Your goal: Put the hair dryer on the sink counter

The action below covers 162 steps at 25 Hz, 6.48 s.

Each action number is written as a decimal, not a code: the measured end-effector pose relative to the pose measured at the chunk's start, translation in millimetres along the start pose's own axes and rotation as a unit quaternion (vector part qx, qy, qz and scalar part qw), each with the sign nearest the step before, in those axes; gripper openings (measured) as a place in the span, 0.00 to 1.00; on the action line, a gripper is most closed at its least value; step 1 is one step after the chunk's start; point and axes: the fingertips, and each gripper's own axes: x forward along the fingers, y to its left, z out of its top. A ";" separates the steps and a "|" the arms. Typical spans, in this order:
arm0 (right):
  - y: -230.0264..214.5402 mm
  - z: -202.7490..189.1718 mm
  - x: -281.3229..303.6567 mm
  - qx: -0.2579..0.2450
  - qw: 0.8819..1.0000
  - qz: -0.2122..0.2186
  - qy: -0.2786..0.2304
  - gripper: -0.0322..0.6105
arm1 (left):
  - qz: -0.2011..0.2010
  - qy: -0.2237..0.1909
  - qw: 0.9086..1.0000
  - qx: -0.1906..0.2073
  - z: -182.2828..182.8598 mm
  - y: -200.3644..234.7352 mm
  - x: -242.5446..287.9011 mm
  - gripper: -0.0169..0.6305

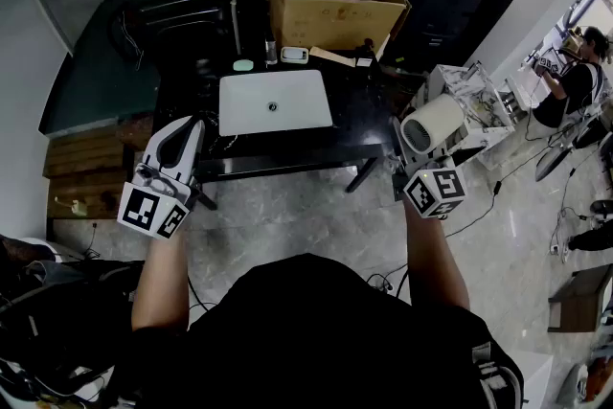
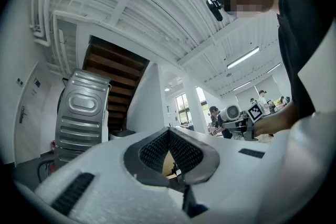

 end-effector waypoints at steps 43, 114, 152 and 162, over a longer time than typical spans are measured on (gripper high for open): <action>-145.6 -69.3 124.0 0.048 0.999 -0.005 0.016 0.32 | -0.033 0.043 0.998 0.014 -73.1 35.2 172.9 0.05; -345.6 -177.3 297.2 0.060 0.988 0.094 0.102 0.32 | 0.033 0.104 0.994 -0.002 -179.1 37.6 391.1 0.05; -311.8 -172.2 334.5 -0.100 0.973 0.152 0.143 0.32 | 0.018 0.103 0.994 -0.022 -188.6 54.4 363.9 0.05; -284.8 -203.2 365.0 -0.137 0.953 0.208 0.172 0.32 | 0.015 0.105 0.994 0.002 -191.3 56.4 370.9 0.05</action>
